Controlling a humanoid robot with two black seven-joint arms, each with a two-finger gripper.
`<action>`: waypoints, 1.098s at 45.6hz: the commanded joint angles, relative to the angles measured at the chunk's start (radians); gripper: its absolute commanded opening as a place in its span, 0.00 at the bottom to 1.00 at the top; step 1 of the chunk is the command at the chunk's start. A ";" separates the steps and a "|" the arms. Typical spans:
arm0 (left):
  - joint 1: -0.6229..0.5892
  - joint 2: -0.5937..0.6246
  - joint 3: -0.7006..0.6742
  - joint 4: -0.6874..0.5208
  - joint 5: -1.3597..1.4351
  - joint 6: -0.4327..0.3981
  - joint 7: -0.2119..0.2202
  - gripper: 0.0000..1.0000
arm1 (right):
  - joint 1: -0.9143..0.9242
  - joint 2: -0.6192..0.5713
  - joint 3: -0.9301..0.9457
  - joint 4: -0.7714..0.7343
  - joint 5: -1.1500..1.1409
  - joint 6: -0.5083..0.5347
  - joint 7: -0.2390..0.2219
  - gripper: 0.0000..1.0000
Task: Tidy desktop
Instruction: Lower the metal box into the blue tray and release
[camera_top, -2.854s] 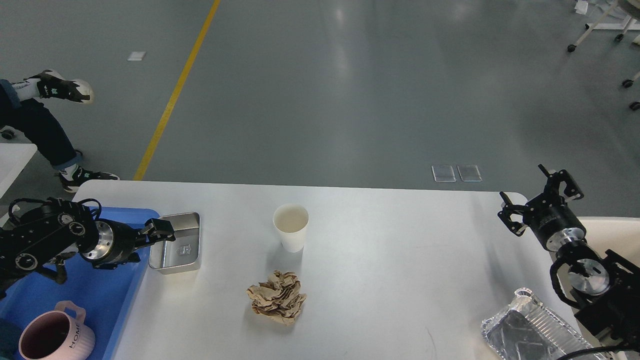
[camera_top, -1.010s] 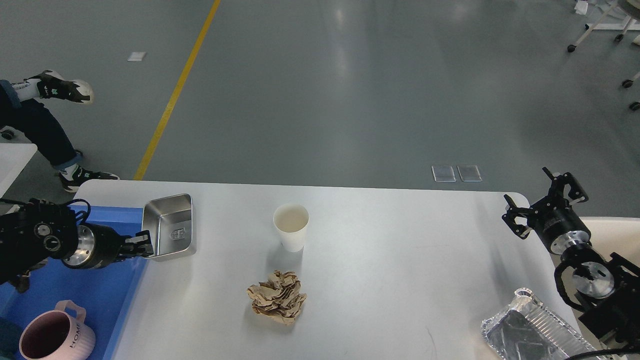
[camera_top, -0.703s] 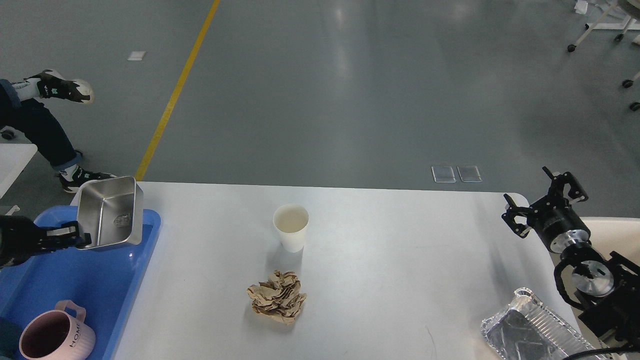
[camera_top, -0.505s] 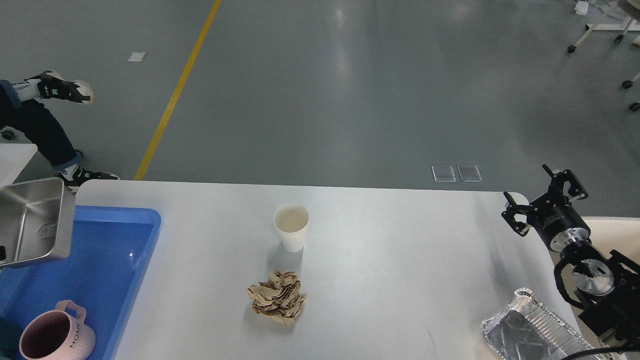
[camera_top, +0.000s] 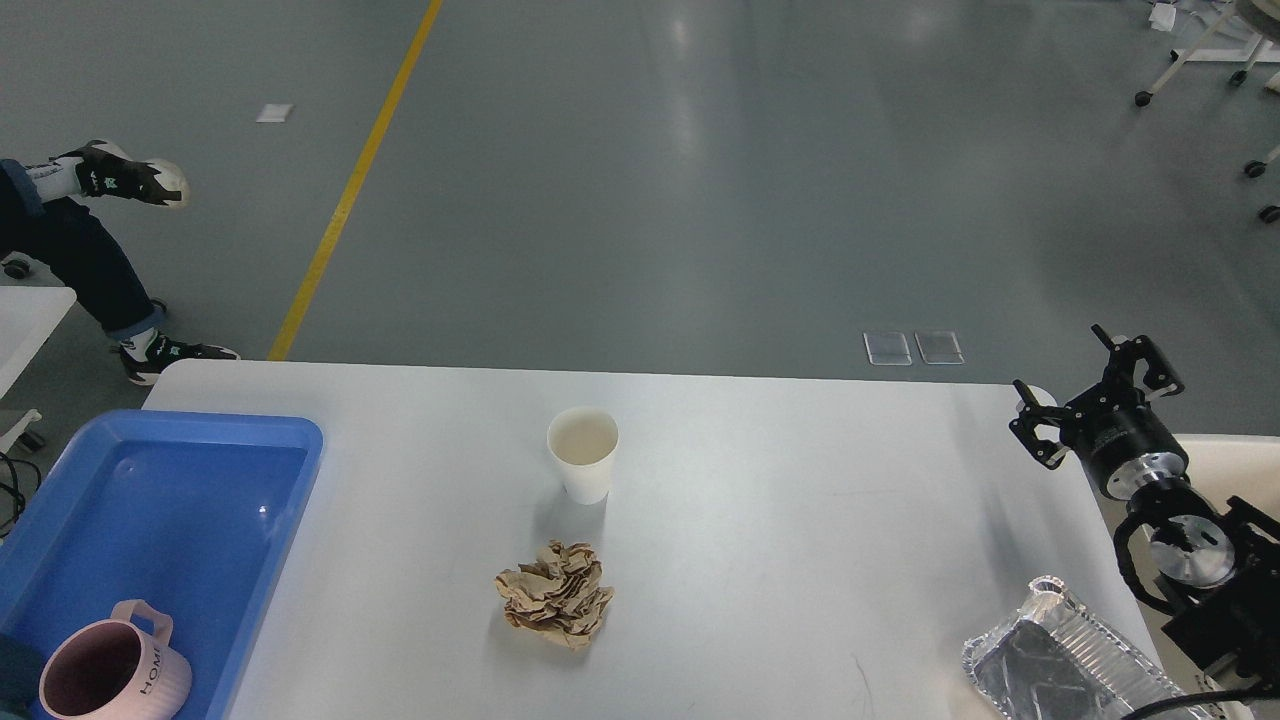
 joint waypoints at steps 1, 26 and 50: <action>-0.006 -0.080 -0.002 0.051 -0.088 0.021 0.028 0.00 | 0.003 0.006 -0.001 0.001 0.000 -0.001 0.000 1.00; 0.100 -0.740 0.000 0.461 -0.691 0.169 0.276 0.01 | -0.005 0.009 -0.003 0.003 0.000 -0.001 0.000 1.00; 0.203 -0.946 -0.002 0.725 -0.849 0.293 0.419 0.00 | 0.006 0.026 -0.003 0.004 -0.034 -0.020 0.000 1.00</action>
